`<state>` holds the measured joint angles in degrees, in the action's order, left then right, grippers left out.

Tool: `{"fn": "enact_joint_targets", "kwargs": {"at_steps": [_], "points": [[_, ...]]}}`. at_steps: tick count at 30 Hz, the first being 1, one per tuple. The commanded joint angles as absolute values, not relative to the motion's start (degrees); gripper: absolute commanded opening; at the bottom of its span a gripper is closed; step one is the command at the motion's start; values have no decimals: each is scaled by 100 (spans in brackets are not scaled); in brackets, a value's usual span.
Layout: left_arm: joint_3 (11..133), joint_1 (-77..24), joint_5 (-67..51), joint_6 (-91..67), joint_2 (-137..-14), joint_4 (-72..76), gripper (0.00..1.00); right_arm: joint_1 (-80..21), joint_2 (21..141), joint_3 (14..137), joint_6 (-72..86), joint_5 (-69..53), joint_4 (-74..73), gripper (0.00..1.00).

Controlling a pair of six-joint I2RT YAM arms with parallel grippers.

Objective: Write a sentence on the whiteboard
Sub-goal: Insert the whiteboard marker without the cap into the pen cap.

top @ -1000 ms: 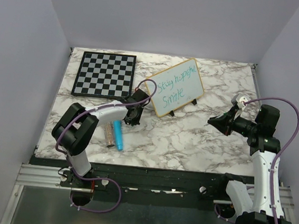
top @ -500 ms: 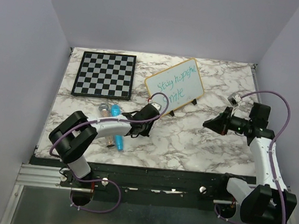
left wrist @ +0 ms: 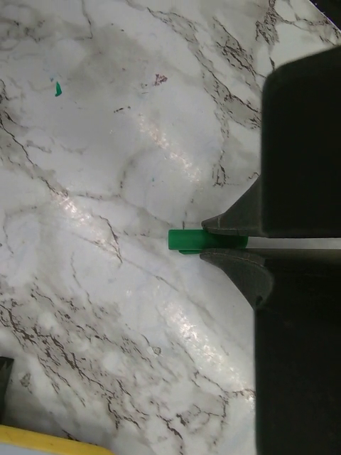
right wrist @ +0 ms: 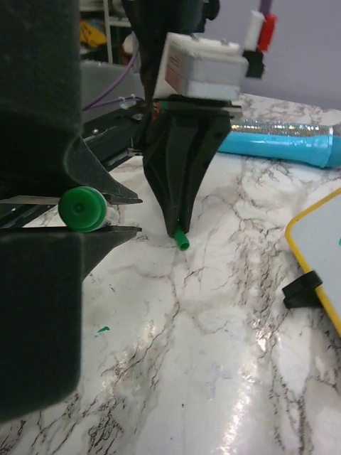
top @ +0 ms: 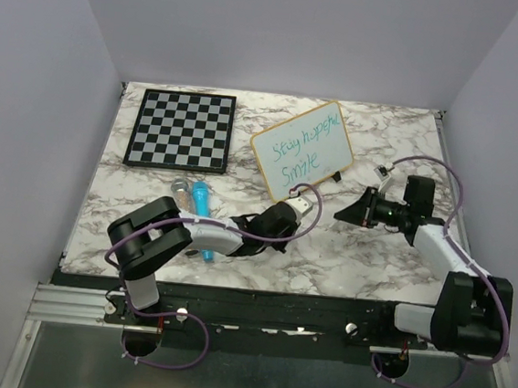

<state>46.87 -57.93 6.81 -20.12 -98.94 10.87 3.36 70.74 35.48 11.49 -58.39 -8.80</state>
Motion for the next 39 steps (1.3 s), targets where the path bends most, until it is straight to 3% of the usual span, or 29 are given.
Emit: {"fn": "enact_joint_targets", "kwargs": {"at_steps": [1,9,23,39], "points": [[4368,-5924,352,-1618,-10318,1141,0,150,7846,3717,1880,-5344,-466,1],[4500,-5933,149,-1424,-10556,1160,0,-211,8639,3999,2478,-4642,-229,1],[4500,-5985,149,-1327,-10670,1143,0,-518,9799,4306,3418,-4605,545,0],[4544,-5985,211,-1336,-10749,1081,0,-642,10011,4280,3358,-4430,396,1]]}}
